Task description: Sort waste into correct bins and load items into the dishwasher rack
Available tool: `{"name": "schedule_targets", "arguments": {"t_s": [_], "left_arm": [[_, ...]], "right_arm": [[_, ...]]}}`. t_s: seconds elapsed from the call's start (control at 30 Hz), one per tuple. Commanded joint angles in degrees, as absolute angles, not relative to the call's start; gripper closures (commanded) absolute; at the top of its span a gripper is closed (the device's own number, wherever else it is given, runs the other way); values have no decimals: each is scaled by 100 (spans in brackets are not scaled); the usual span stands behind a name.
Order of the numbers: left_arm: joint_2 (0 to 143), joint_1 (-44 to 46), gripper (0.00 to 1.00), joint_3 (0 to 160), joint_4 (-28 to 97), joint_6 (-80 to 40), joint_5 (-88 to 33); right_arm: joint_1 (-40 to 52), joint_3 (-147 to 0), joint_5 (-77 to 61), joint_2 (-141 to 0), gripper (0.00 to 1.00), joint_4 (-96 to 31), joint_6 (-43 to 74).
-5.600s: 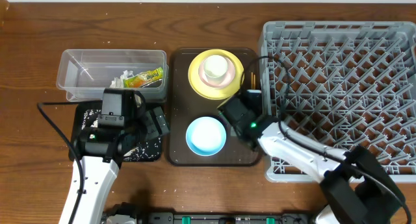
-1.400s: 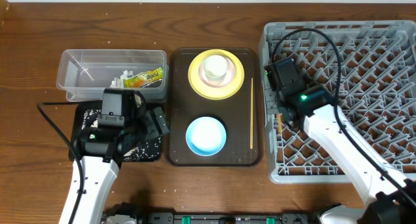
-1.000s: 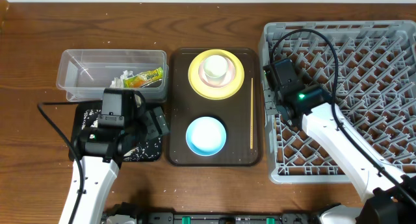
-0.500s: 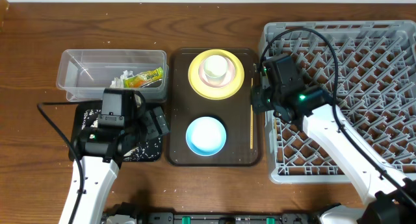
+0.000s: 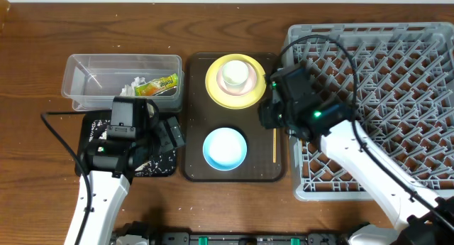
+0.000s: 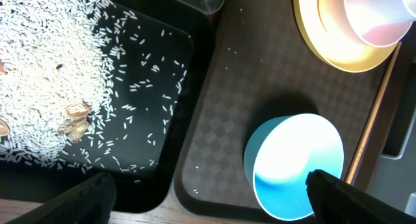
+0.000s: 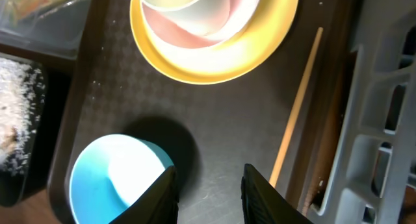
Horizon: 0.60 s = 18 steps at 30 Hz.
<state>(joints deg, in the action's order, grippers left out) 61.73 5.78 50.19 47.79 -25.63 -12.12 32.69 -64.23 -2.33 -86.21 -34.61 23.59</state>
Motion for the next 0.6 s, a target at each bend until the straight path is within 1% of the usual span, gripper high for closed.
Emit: {"name": "schedule_targets", "arguments": {"t_s": [0.0, 0.23, 0.57], "left_arm": [[6173, 554, 4, 5111, 4797, -2532, -1264], [6173, 554, 4, 5111, 4797, -2532, -1264], [6173, 554, 4, 5111, 4797, -2532, -1264]], "right_arm": [[3531, -6501, 639, -8794, 70, -3457, 2729], [3854, -6501, 1588, -9223, 70, -3518, 3358], [3839, -6501, 1684, -10151, 68, -3409, 3428]]}}
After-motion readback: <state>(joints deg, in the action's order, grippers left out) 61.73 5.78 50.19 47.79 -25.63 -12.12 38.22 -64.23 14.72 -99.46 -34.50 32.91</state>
